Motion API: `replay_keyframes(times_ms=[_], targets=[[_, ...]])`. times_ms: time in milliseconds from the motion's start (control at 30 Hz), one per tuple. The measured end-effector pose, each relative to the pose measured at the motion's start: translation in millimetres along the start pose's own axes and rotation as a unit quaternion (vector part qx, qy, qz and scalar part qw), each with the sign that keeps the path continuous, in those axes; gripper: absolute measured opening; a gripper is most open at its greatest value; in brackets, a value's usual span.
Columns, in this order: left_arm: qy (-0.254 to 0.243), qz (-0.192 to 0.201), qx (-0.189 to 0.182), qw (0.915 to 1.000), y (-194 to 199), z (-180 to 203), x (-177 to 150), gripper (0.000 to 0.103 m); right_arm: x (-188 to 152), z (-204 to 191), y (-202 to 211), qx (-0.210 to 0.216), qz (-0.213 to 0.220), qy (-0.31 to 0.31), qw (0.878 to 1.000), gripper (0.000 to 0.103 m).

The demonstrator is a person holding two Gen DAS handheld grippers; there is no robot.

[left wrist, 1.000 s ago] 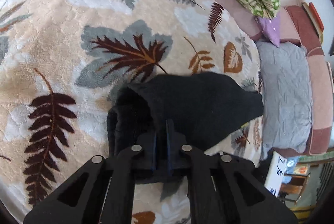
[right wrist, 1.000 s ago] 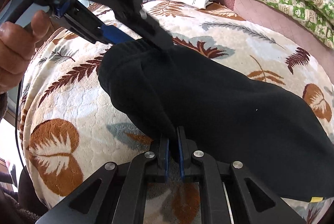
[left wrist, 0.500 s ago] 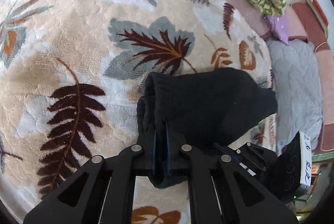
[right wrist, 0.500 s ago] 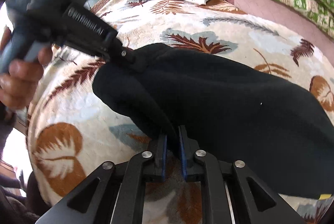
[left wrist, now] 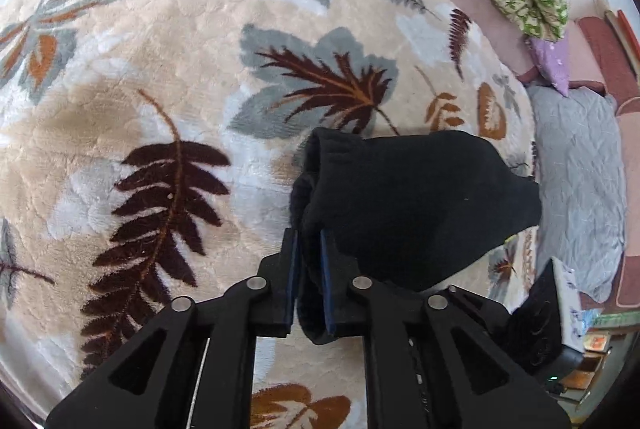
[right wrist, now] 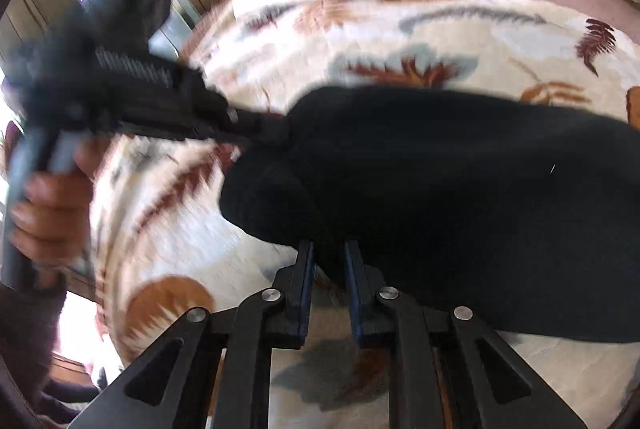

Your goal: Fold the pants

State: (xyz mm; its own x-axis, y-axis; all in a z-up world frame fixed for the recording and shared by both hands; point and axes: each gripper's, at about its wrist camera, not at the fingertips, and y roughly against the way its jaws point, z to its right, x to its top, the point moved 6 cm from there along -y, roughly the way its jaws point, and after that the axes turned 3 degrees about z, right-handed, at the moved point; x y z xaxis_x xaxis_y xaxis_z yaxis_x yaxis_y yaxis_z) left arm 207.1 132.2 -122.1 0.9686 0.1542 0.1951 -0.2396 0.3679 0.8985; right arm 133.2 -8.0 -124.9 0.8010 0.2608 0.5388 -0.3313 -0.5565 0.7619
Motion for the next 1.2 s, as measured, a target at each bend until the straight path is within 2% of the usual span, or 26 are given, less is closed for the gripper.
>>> replay_keyframes(times_ms=[33,167,300,367,500,533,667,767,867,967,1033,1133,1200], targets=[[0.007,0.004,0.006,0.9999,2,-2,0,0.018,0,0,1,0.001,0.006,-0.004,1.000,0.015],[0.028,0.024,0.002,0.9993,21,0,-4,0.019,5,3,14,0.011,0.015,-0.027,0.999,0.019],[0.009,0.051,0.004,0.9986,48,30,-12,0.019,2,14,51,0.020,0.040,-0.038,0.998,0.021],[0.001,0.050,-0.006,0.9987,50,49,-15,0.019,-3,36,80,0.012,0.055,-0.055,0.997,0.029],[-0.010,0.042,-0.039,0.9983,41,107,-27,0.026,-19,100,139,-0.017,0.077,-0.107,0.991,0.031],[-0.012,0.040,-0.043,0.9982,35,124,-31,0.030,-26,127,162,-0.032,0.087,-0.129,0.987,0.032],[-0.002,0.020,-0.070,0.9974,1,188,-45,0.031,-45,207,232,-0.085,0.116,-0.188,0.972,0.040],[-0.006,-0.019,-0.088,0.9959,-35,245,-64,0.031,-61,267,281,-0.122,0.128,-0.227,0.958,0.043],[-0.014,-0.055,-0.092,0.9942,-74,303,-80,0.031,-72,324,317,-0.145,0.137,-0.265,0.944,0.049],[0.012,-0.077,-0.114,0.9905,-101,340,-90,0.031,-78,361,327,-0.138,0.137,-0.292,0.936,0.050],[0.059,-0.091,-0.139,0.9843,-121,359,-93,0.031,-79,381,322,-0.128,0.136,-0.303,0.934,0.050],[0.103,-0.102,-0.155,0.9773,-143,376,-97,0.031,-81,395,310,-0.120,0.137,-0.310,0.933,0.050],[0.116,-0.098,-0.155,0.9762,-154,382,-96,0.031,-80,402,299,-0.104,0.137,-0.315,0.933,0.050]])
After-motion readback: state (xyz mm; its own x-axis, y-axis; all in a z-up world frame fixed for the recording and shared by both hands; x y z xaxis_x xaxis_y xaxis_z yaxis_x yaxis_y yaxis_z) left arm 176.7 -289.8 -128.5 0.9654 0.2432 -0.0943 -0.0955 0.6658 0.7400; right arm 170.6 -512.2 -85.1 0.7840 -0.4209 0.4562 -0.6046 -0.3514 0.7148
